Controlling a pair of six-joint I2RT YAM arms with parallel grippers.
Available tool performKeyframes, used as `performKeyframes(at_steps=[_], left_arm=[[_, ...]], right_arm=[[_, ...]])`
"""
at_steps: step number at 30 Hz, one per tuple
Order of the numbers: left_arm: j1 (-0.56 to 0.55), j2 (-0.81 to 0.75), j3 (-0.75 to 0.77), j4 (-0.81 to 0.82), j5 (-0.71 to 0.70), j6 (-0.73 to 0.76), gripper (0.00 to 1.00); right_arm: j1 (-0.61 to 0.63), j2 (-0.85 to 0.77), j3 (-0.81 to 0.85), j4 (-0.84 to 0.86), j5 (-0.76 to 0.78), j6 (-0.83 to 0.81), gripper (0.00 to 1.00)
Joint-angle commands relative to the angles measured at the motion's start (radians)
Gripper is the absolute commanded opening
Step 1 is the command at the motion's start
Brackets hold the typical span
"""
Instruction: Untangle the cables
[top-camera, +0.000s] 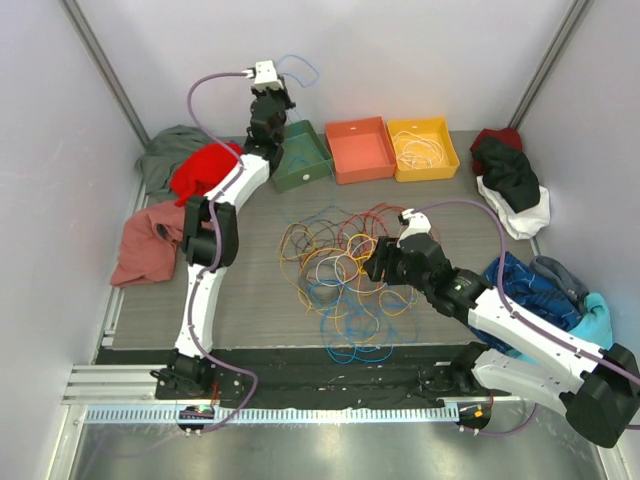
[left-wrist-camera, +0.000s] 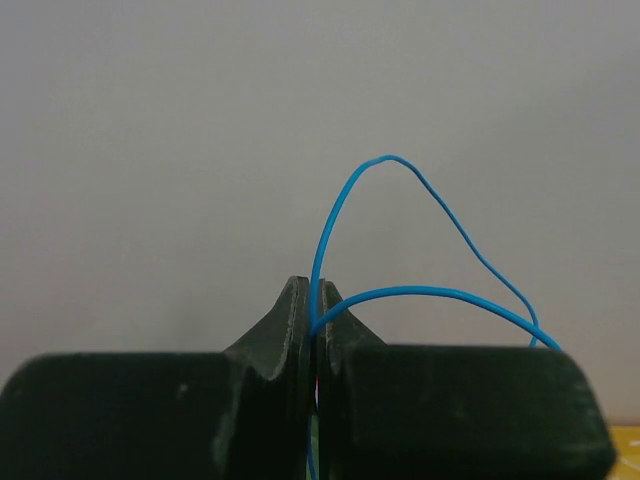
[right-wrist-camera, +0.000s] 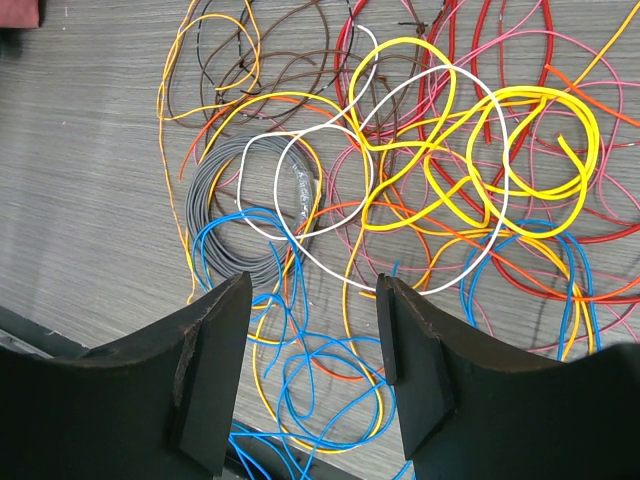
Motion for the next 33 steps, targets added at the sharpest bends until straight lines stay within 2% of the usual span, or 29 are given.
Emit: performKeyframes(at_steps=[1, 5, 9, 13, 19, 22, 29, 32, 33], left_arm=[[-0.033, -0.066, -0.035, -0.109, -0.016, -0.038, 0.0], [-0.035, -0.038, -0.007, -0.313, -0.053, -0.062, 0.0], [-0.035, 0.035, 0.151, -0.566, -0.07, -0.062, 0.0], [-0.026, 0.064, 0.164, -0.672, -0.144, -0.076, 0.0], [0.003, 0.146, 0.245, -0.843, -0.119, -0.101, 0.0], [0.005, 0.152, 0.233, -0.843, -0.121, -0.104, 0.0], [0.007, 0.135, 0.181, -0.694, -0.174, -0.059, 0.0], [0.007, 0.101, 0.132, -0.564, -0.206, -0.023, 0.0], [0.007, 0.094, 0.098, -0.477, -0.214, -0.01, 0.0]], right_arm=[[-0.005, 0.003, 0.037, 0.038, 0.012, -0.024, 0.61], [-0.005, -0.007, 0.04, 0.034, 0.014, -0.027, 0.61], [-0.008, -0.02, 0.034, 0.034, 0.024, -0.03, 0.61], [-0.01, -0.017, 0.041, 0.032, 0.025, -0.029, 0.61], [-0.01, -0.014, 0.041, 0.029, 0.021, -0.029, 0.61], [-0.011, -0.009, 0.047, 0.028, 0.021, -0.027, 0.61], [-0.01, -0.001, 0.057, 0.017, 0.029, -0.023, 0.6], [-0.013, 0.009, 0.06, 0.012, 0.037, -0.026, 0.6], [-0.013, 0.014, 0.063, 0.011, 0.038, -0.026, 0.6]])
